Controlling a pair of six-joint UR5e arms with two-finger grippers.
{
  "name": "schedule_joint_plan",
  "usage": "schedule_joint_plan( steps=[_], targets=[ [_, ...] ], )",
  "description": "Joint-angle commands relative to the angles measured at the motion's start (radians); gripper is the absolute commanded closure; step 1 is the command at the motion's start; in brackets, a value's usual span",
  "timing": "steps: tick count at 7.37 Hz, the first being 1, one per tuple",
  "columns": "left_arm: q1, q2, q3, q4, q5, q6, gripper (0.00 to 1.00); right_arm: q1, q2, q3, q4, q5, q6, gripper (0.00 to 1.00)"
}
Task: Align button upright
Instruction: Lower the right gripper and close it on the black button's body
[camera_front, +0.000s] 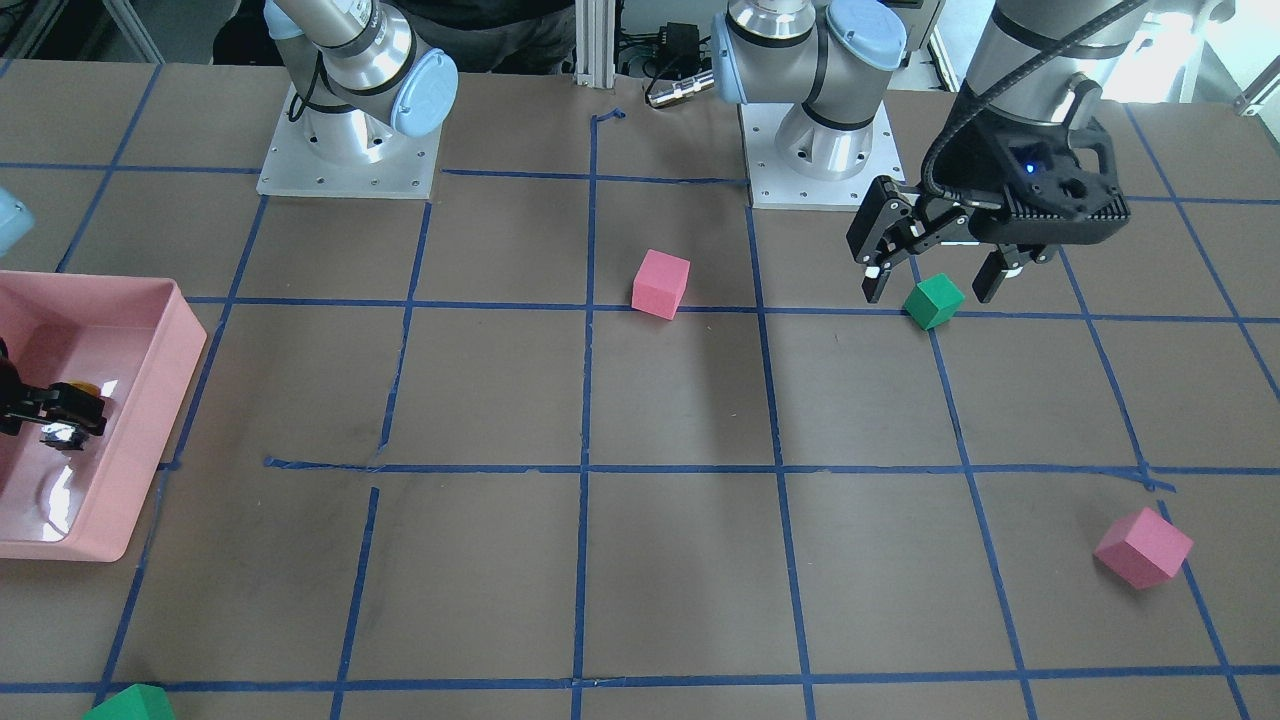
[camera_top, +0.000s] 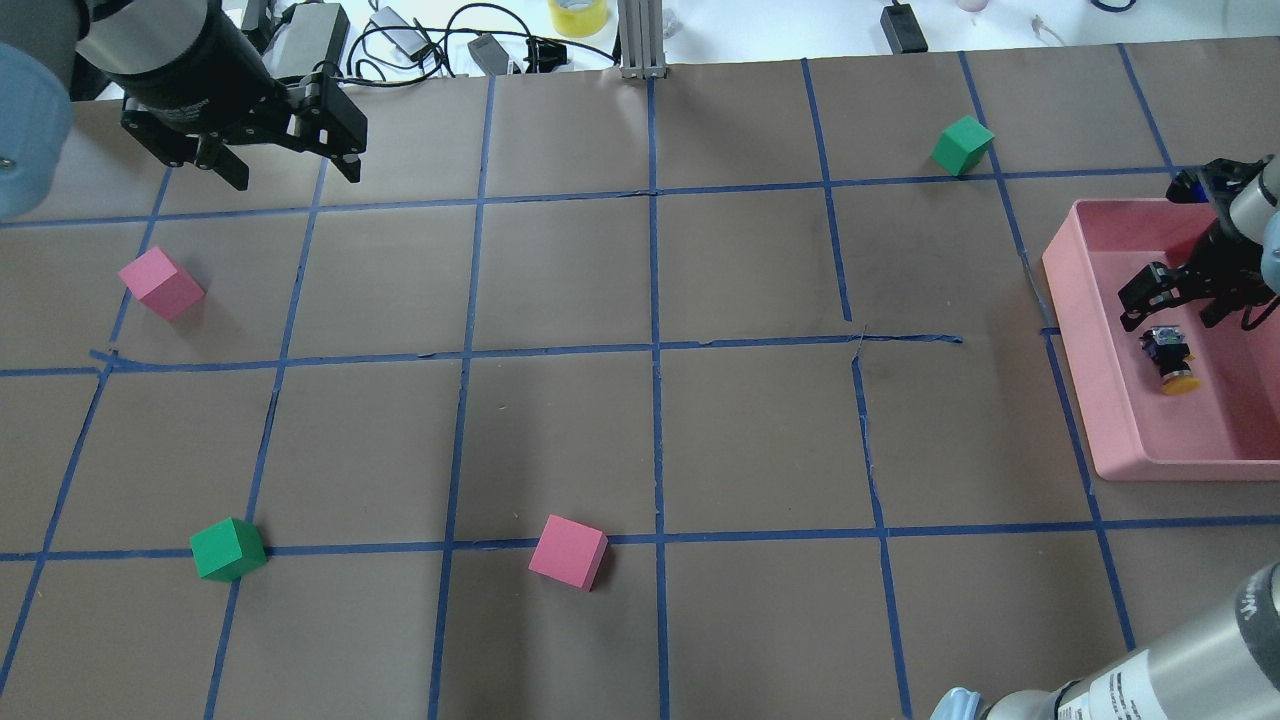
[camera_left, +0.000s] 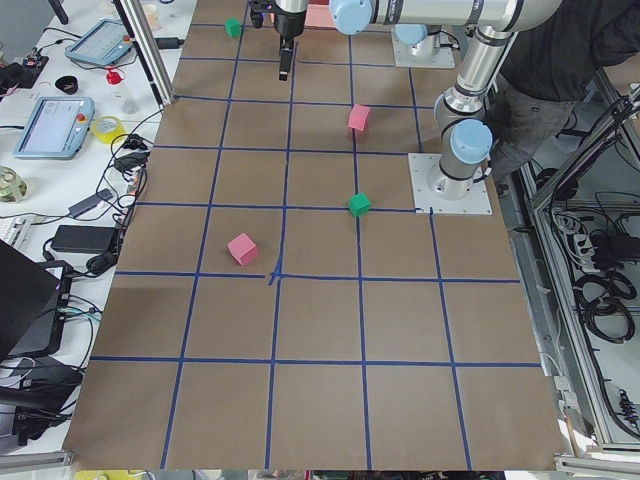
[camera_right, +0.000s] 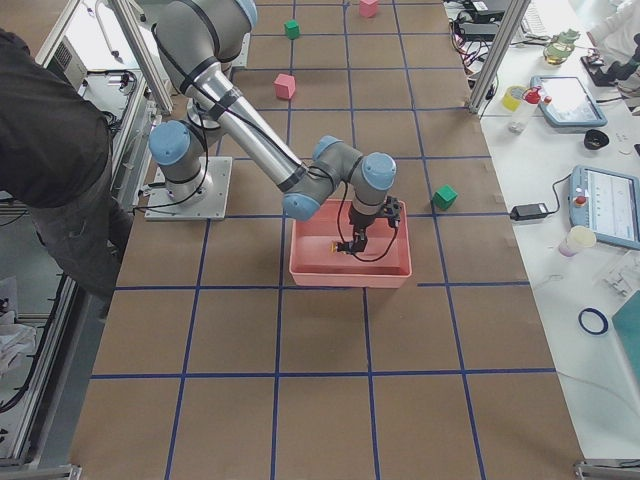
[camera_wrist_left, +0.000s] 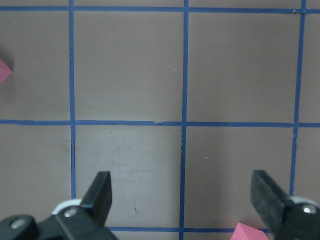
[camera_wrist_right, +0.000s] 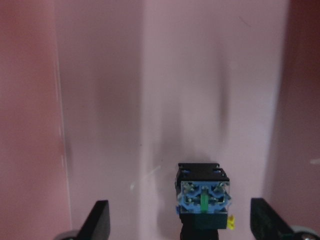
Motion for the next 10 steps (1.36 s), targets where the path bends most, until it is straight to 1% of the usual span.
schedule_joint_plan(
  steps=[1,4,8,10],
  targets=[
    [0.000,0.001,-0.001,-0.002,0.001,0.000,0.00,-0.001,-0.001,0.006,0.000,-0.001,-0.002,0.00],
    [0.000,0.001,-0.001,-0.002,0.002,0.000,0.00,-0.004,-0.002,0.006,0.002,-0.030,-0.002,0.00],
    [0.000,0.001,-0.003,-0.002,0.002,0.000,0.00,-0.004,0.005,0.007,-0.002,-0.015,0.001,0.00],
    [0.000,0.000,-0.003,-0.002,0.002,0.002,0.00,-0.004,0.033,0.007,-0.058,-0.015,0.002,0.00]
  ],
)
